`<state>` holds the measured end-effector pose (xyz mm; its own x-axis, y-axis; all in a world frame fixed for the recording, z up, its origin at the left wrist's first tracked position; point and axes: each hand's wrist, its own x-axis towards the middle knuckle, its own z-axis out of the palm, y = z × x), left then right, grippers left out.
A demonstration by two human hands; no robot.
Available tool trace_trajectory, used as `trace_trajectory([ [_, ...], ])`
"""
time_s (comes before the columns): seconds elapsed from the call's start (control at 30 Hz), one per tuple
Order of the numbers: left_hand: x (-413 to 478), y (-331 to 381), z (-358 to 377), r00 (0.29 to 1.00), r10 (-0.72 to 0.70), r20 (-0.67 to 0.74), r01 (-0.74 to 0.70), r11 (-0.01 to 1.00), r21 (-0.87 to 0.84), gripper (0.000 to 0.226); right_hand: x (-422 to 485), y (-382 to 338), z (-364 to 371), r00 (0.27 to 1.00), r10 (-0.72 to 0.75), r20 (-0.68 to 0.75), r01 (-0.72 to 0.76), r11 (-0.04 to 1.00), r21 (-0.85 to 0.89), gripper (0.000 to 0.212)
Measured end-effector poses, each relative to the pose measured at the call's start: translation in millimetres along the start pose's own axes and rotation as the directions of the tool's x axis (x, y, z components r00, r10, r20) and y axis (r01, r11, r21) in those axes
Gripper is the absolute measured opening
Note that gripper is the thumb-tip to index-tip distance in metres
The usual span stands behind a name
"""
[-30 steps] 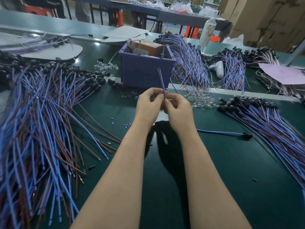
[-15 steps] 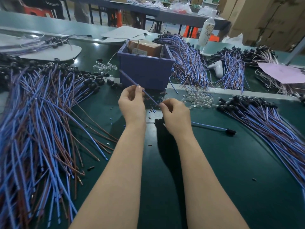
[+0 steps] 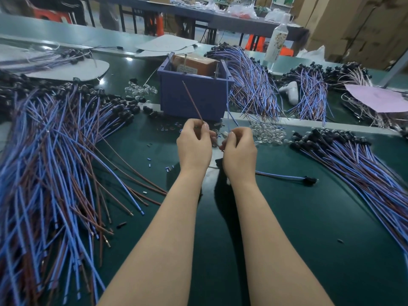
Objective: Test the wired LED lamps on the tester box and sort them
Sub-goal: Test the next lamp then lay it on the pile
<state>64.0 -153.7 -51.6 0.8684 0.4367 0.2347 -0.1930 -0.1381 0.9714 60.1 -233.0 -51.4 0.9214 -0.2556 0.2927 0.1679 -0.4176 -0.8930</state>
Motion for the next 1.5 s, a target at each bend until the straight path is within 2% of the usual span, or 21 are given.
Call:
trace_trajectory([
  [0.13, 1.9, 3.9, -3.6, 0.992, 0.039, -0.118, -0.045, 0.998, -0.048, 0.007, -1.9, -4.2, 2.5, 0.998, -0.052, -0.029, 0.053, 0.998, 0.033, 0.035],
  [0.23, 4.1, 5.5, -4.7, 0.99, -0.023, -0.136, 0.006, 0.993, -0.121, 0.01, -2.1, -4.7, 5.5, 0.995, -0.093, -0.041, 0.094, 0.995, 0.018, 0.037],
  [0.4, 2.4, 9.7, 0.6, 0.99, -0.122, 0.068, 0.132, 0.976, -0.171, 0.017, 0.5, -2.7, 6.1, 0.993, -0.076, -0.089, 0.079, 0.996, 0.028, 0.021],
  [0.53, -0.2, 10.0, 2.6, 0.963, -0.128, 0.237, 0.138, 0.99, -0.025, 0.014, 1.0, -1.1, 3.9, 0.989, -0.06, -0.136, 0.066, 0.997, 0.042, 0.02],
  [0.6, 0.0, 8.3, 2.1, 0.955, -0.127, 0.268, 0.124, 0.992, 0.03, 0.01, 0.5, -0.5, 3.1, 0.987, -0.066, -0.148, 0.072, 0.997, 0.034, 0.02],
  [0.67, 0.4, 6.3, 1.6, 0.964, -0.122, 0.238, 0.113, 0.992, 0.05, 0.007, 0.7, 0.5, 1.8, 0.984, -0.095, -0.148, 0.096, 0.995, -0.003, 0.021],
  [0.83, -1.0, 2.4, 1.6, 0.986, -0.14, 0.092, 0.145, 0.988, -0.053, 0.01, 2.1, 8.5, 0.9, 0.991, -0.114, -0.076, 0.1, 0.981, -0.168, 0.037],
  [0.97, -0.4, 3.2, 2.2, 0.986, -0.168, -0.016, 0.163, 0.972, -0.167, 0.01, 0.4, 7.0, 1.1, 0.984, -0.142, -0.107, 0.129, 0.984, -0.127, 0.038],
  [1.1, 1.9, 1.8, 0.3, 0.987, -0.116, -0.108, 0.094, 0.977, -0.191, 0.004, -2.3, 4.2, 4.5, 0.984, -0.166, -0.059, 0.16, 0.982, -0.098, 0.043],
  [1.17, 1.2, 1.1, 0.2, 0.991, -0.084, -0.109, 0.064, 0.983, -0.173, 0.009, -3.1, 3.5, 5.8, 0.986, -0.165, -0.027, 0.161, 0.982, -0.102, 0.046],
  [1.33, -0.3, 2.1, 2.7, 0.999, 0.02, -0.029, -0.021, 0.999, -0.049, 0.04, -2.3, 2.3, 5.6, 0.99, -0.136, 0.021, 0.138, 0.981, -0.139, 0.045],
  [1.5, -2.4, 2.8, 3.2, 0.997, 0.078, 0.02, -0.079, 0.995, 0.064, 0.049, -5.0, -1.6, 5.6, 0.995, -0.097, 0.034, 0.101, 0.985, -0.14, 0.043],
])
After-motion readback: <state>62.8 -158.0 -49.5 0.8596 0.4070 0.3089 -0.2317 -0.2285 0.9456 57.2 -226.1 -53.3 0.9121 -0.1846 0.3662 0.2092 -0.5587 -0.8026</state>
